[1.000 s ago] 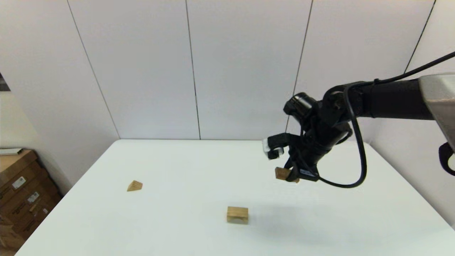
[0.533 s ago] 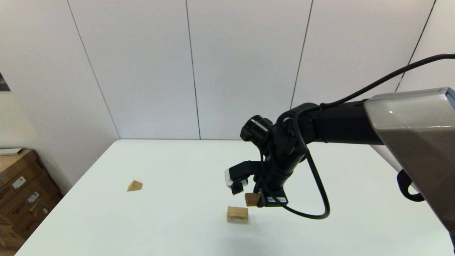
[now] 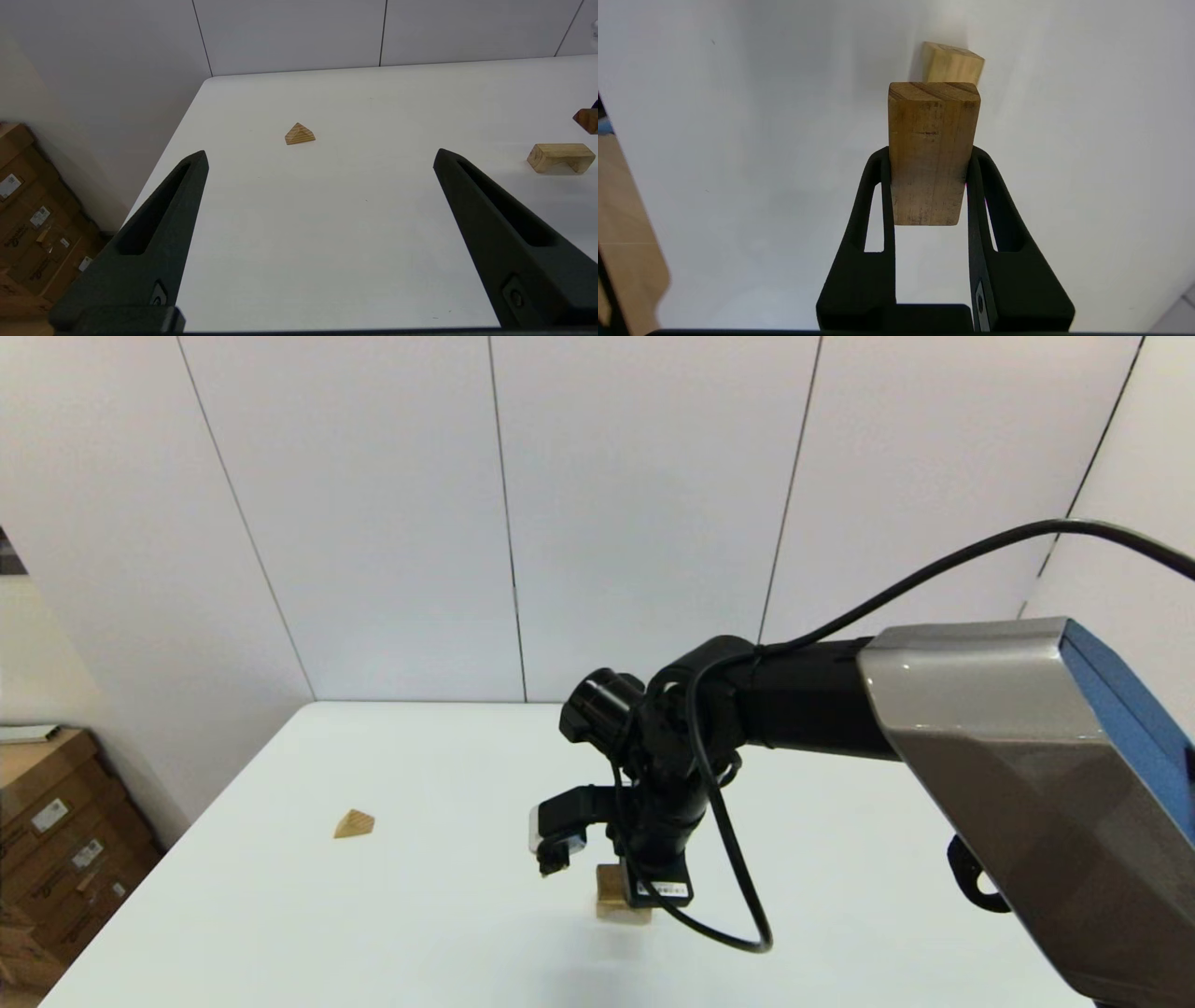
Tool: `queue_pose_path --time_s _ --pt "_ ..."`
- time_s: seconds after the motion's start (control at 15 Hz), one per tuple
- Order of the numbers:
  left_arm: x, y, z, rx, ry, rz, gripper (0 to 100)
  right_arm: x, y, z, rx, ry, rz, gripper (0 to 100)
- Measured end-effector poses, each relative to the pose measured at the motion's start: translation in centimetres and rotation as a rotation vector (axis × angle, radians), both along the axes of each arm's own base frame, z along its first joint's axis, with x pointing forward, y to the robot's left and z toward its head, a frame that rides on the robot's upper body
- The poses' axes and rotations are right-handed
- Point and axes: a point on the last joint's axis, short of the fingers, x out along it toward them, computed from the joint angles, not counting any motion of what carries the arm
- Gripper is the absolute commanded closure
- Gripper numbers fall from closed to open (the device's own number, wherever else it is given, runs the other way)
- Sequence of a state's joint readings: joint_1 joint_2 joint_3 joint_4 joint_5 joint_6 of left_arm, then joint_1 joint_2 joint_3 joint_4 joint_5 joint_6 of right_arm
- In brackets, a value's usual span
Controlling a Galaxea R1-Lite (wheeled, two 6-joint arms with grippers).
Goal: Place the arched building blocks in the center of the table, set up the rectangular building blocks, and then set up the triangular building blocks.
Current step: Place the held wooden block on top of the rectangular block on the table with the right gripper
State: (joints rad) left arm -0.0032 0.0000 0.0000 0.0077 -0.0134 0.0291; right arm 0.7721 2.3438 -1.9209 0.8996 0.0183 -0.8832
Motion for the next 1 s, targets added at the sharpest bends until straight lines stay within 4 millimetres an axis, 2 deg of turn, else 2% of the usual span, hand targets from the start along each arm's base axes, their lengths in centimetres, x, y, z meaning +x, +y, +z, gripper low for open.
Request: queue_pose_path --time_s 0.53,1.0 --pt "0.0 0.0 0.0 0.0 0.0 0.0 0 0.5 0.9 -2.5 -0.025 0.044 -0.123 100" --pt "0.0 0.0 0.0 0.0 0.0 0.0 0 1.1 1.1 -3.1 -0.011 0.02 -0.13 100"
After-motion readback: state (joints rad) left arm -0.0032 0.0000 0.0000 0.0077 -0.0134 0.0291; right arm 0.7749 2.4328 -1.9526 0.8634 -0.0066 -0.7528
